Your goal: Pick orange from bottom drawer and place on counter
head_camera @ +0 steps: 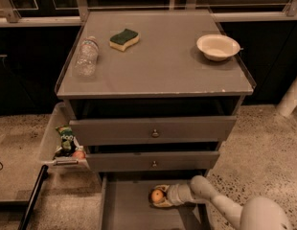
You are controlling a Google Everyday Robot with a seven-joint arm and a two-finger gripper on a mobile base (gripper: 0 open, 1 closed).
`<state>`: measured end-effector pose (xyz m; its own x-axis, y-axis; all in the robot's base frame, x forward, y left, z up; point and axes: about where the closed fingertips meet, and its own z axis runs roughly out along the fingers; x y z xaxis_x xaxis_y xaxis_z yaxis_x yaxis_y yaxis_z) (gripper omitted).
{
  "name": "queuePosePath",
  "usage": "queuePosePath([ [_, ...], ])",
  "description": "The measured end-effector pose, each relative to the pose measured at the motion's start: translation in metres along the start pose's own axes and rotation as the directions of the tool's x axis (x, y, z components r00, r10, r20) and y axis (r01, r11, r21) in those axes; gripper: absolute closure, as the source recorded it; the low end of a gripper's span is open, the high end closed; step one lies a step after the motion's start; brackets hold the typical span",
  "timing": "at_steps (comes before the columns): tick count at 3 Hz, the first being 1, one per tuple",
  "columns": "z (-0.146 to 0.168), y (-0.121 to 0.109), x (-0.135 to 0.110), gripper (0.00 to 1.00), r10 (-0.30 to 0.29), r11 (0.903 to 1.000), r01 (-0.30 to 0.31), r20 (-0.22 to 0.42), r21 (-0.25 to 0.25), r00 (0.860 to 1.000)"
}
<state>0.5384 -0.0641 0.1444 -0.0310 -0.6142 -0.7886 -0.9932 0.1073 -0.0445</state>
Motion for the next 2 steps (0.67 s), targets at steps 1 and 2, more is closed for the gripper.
queuePosePath([
  [1, -0.046, 0.002, -0.008, 1.00, 0.010, 0.9979, -0.006, -0.054, 0.064, 0.999],
  [2, -0.094, 0.000, -0.025, 1.00, -0.006, 0.9910, 0.022, -0.121, 0.132, 0.993],
])
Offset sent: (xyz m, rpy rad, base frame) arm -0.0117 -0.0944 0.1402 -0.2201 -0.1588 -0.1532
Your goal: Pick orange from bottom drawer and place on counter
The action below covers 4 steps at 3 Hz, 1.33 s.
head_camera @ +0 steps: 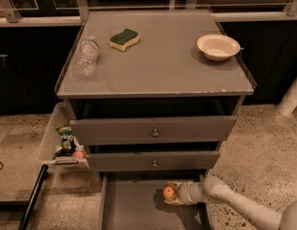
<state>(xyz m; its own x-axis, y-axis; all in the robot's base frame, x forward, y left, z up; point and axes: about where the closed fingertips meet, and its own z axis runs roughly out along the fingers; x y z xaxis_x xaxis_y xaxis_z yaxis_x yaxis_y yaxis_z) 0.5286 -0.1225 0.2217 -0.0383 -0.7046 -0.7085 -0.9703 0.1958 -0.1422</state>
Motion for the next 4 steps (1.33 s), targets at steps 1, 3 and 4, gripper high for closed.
queuePosePath([
  [1, -0.047, -0.011, -0.017, 1.00, -0.044, 0.9977, 0.049, -0.101, 0.048, 0.994],
  [3, -0.153, -0.043, -0.057, 1.00, -0.143, 0.9767, 0.182, -0.289, 0.113, 0.946],
  [4, -0.189, -0.055, -0.070, 1.00, -0.110, 0.9699, 0.159, -0.248, 0.185, 0.962],
])
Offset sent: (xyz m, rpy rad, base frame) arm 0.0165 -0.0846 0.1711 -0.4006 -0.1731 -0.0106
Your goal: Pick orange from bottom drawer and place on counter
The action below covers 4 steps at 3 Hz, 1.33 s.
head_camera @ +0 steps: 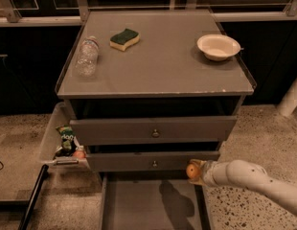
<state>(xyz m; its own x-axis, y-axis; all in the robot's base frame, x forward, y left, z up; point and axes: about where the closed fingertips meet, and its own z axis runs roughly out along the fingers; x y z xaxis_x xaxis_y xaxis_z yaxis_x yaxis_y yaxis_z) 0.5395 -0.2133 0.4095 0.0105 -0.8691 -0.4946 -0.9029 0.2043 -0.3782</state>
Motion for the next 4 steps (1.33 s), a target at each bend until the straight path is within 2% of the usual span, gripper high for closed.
queuePosePath([
  [1, -0.017, 0.001, 0.012, 1.00, -0.008, 0.9990, 0.007, 0.018, 0.045, 1.000],
  [2, -0.008, 0.008, 0.001, 1.00, 0.007, 1.0000, -0.007, 0.051, -0.002, 0.999],
  [3, -0.025, 0.000, -0.023, 1.00, -0.004, 0.9995, 0.007, 0.108, -0.031, 0.994],
  [4, -0.056, -0.010, -0.060, 1.00, -0.050, 0.9979, 0.057, 0.199, -0.032, 0.979],
])
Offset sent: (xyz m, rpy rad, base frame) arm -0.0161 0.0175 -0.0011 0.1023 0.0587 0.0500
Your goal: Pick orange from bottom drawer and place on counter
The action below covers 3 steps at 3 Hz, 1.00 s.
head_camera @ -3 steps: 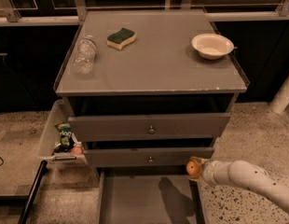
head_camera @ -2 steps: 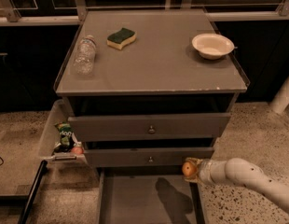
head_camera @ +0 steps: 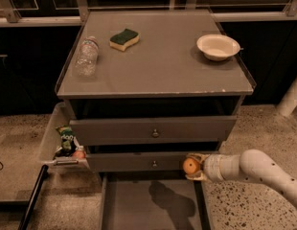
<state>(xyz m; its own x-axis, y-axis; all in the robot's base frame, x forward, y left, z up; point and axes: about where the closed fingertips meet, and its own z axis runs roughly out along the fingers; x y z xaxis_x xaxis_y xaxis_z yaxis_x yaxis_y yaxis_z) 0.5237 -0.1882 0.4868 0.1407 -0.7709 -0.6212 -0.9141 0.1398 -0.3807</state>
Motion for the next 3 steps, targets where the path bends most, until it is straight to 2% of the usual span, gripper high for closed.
queuePosePath([
  [1, -0.024, -0.014, -0.041, 1.00, -0.045, 0.9990, 0.045, 0.073, -0.001, 0.996],
  [2, -0.056, -0.036, -0.083, 1.00, -0.100, 0.9947, 0.098, 0.087, 0.030, 0.991],
  [3, -0.092, -0.067, -0.129, 1.00, -0.158, 0.9862, 0.153, 0.079, 0.063, 0.984],
])
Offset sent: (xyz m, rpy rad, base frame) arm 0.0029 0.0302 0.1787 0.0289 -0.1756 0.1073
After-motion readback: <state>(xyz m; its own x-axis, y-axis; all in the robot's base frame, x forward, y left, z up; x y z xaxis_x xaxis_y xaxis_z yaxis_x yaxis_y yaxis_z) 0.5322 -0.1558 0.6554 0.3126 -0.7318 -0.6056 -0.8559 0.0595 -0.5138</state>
